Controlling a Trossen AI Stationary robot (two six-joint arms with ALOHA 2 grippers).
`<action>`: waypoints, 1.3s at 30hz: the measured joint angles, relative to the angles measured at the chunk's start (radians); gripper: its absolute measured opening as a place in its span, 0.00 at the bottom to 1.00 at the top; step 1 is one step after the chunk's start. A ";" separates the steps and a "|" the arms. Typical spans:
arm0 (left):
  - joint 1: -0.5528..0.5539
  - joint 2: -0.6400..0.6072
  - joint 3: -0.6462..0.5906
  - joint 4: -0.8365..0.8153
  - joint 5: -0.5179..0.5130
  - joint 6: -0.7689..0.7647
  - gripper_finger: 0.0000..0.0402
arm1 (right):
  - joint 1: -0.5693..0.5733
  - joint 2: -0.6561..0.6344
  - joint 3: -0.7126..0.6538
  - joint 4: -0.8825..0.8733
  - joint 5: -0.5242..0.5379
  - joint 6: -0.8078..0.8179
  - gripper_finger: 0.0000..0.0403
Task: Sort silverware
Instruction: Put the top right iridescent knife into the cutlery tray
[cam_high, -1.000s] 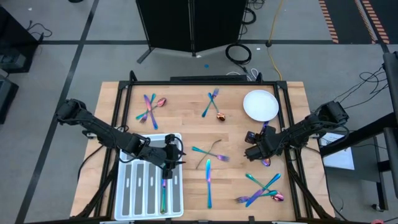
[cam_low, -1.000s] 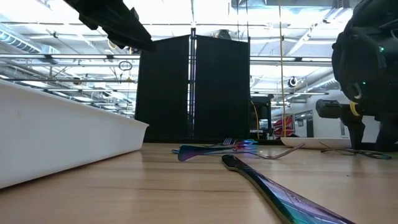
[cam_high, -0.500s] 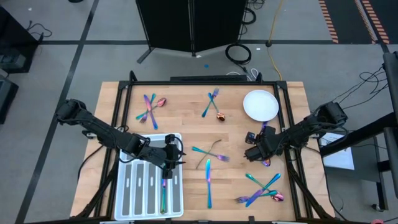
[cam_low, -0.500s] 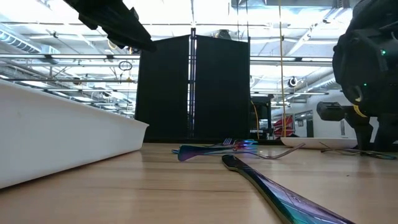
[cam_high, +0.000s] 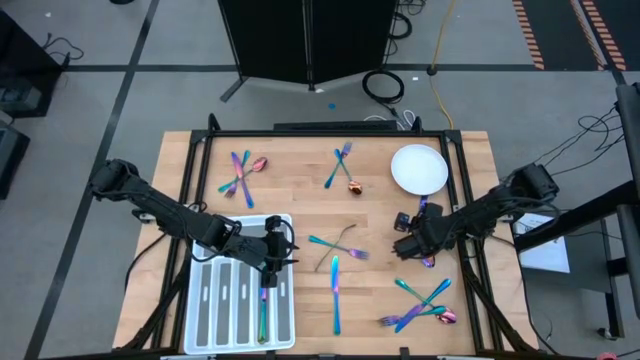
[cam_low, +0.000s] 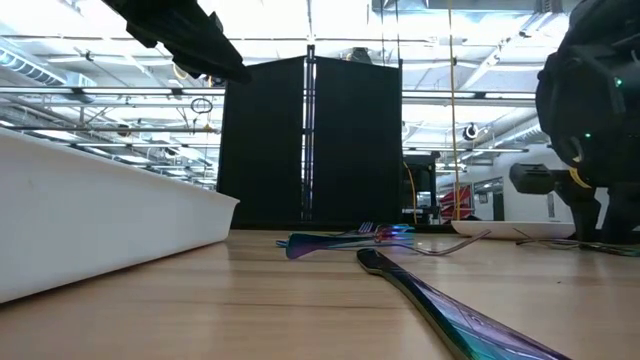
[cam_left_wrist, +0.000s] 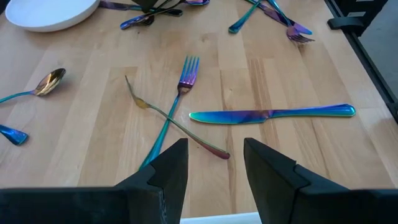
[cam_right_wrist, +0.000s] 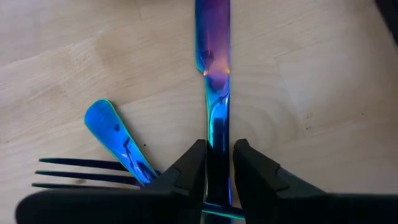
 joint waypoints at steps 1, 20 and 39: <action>0.000 0.000 0.000 0.000 0.000 0.000 0.39 | 0.000 0.002 0.007 -0.007 -0.001 0.000 0.17; 0.000 0.000 0.000 -0.002 0.001 -0.020 0.39 | 0.002 -0.001 0.047 -0.035 -0.001 -0.011 0.00; 0.000 0.000 0.000 0.000 0.001 -0.024 0.39 | 0.001 -0.010 0.205 -0.010 0.206 -0.318 0.00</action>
